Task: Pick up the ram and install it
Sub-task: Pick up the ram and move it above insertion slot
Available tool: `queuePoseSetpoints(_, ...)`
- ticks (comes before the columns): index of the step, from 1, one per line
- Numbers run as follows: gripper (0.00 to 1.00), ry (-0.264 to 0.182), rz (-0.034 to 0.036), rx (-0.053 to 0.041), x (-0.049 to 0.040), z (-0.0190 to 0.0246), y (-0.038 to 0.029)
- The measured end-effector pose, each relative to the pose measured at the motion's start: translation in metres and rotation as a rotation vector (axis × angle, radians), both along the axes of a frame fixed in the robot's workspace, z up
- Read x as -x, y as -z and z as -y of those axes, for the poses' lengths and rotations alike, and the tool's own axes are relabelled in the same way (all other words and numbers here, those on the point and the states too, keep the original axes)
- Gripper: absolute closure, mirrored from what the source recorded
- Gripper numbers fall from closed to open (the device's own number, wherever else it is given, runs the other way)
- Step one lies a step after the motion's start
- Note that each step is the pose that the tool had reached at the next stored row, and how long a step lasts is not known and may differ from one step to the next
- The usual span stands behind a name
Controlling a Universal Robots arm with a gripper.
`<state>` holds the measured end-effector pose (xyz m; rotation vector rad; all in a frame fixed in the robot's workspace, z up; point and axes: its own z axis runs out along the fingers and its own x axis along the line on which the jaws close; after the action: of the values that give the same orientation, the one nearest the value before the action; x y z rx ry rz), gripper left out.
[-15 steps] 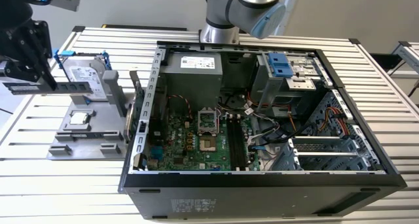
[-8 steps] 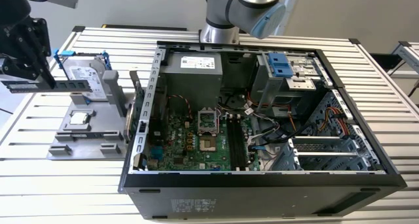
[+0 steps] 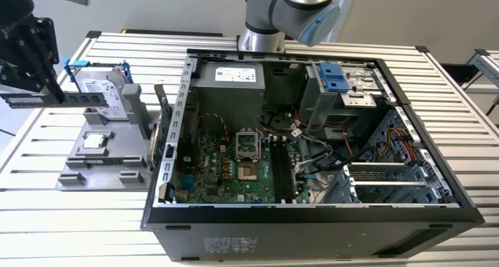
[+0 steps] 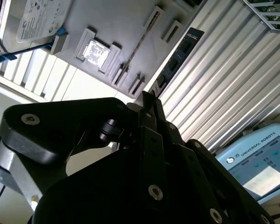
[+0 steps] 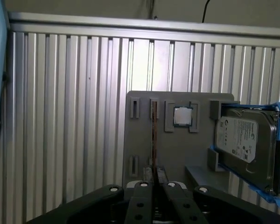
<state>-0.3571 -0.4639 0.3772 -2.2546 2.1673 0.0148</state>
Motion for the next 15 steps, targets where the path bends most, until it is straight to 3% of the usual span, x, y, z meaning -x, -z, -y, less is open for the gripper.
queuePoseSetpoints(15, 1.00, 0.000, 0.0001, 0.0000, 0.0002, 0.0000, -0.0085)
